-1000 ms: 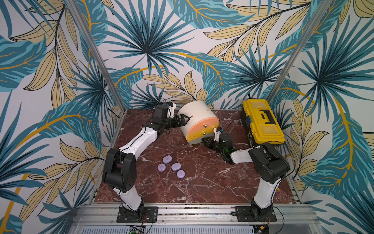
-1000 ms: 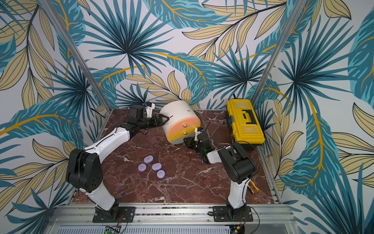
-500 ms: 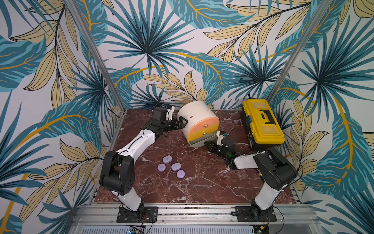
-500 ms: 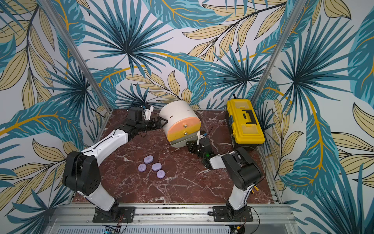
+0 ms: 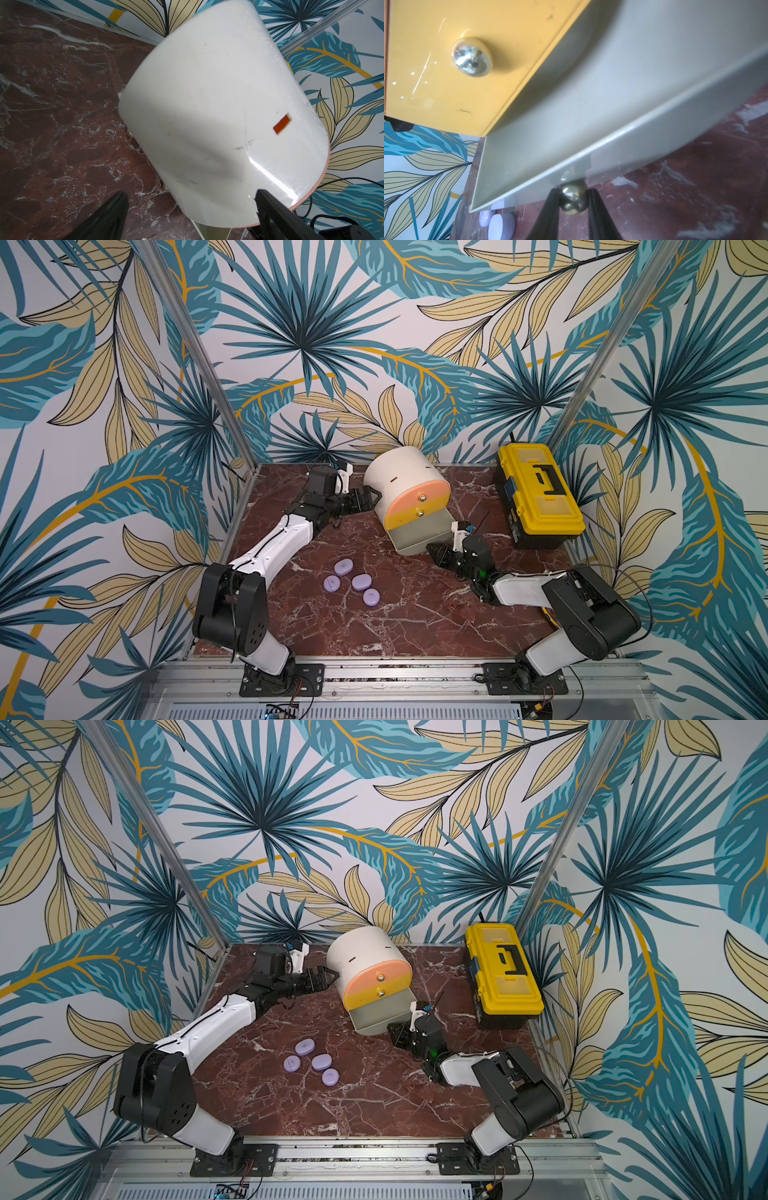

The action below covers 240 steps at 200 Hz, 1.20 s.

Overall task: Put the bluetooth earphones in the drawer according to color
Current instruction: Open the drawer in the storage box.

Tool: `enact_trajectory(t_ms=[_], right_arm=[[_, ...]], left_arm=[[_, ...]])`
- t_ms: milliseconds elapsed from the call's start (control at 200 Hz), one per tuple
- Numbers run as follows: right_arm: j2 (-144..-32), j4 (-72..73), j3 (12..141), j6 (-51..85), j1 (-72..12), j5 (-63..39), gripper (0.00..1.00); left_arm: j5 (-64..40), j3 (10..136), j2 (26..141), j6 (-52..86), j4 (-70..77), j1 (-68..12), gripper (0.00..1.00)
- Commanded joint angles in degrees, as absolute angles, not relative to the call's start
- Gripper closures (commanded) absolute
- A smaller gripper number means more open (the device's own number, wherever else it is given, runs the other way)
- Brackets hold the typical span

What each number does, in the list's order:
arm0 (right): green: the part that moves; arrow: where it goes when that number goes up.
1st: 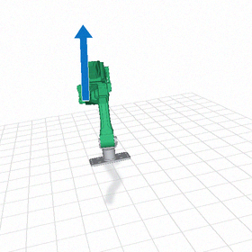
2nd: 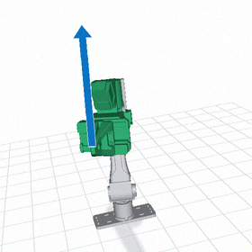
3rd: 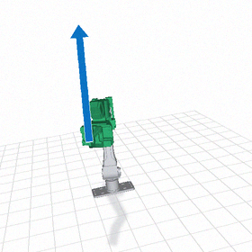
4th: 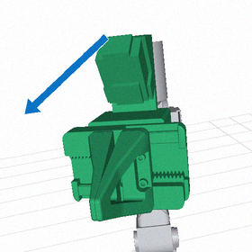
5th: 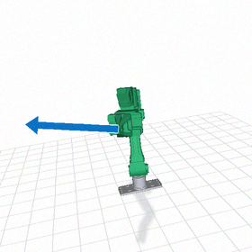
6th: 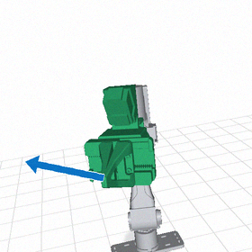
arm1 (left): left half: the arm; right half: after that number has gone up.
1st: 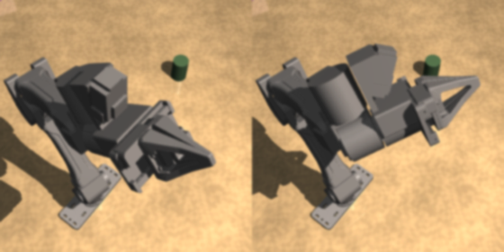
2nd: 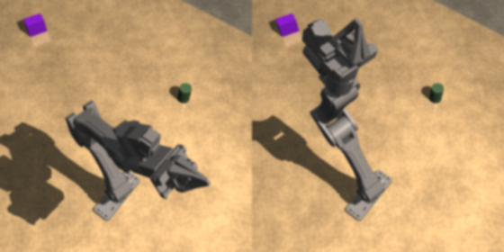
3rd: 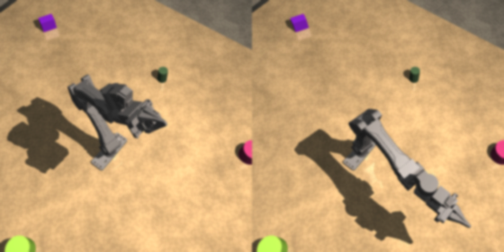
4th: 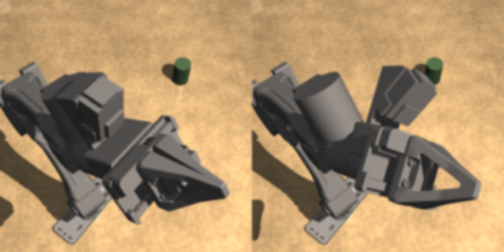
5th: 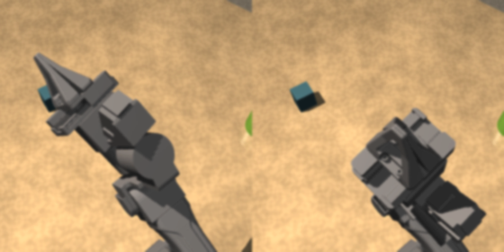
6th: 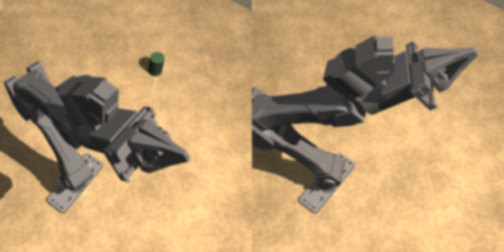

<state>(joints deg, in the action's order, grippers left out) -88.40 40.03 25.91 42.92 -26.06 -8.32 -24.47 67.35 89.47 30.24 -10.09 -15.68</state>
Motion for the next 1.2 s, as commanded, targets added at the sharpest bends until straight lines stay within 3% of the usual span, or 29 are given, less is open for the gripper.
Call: enact_trajectory(t_ms=[0, 651, 1197], right_arm=[[-85.6, 35.9, 23.8, 41.1, -26.9, -6.5, 0.74], [-76.9, 27.3, 21.2, 38.4, -27.0, -2.1, 0.74], [-76.7, 26.0, 20.7, 37.0, -27.0, -1.2, 0.69]], left_arm=[[-23.4, 64.1, 86.5, 29.3, -9.5, -15.1, 0.0], [-21.5, 51.0, 76.5, 30.2, -7.9, -14.8, 0.0], [-13.7, 33.6, 58.2, 33.4, -12.8, -14.2, 0.0]])
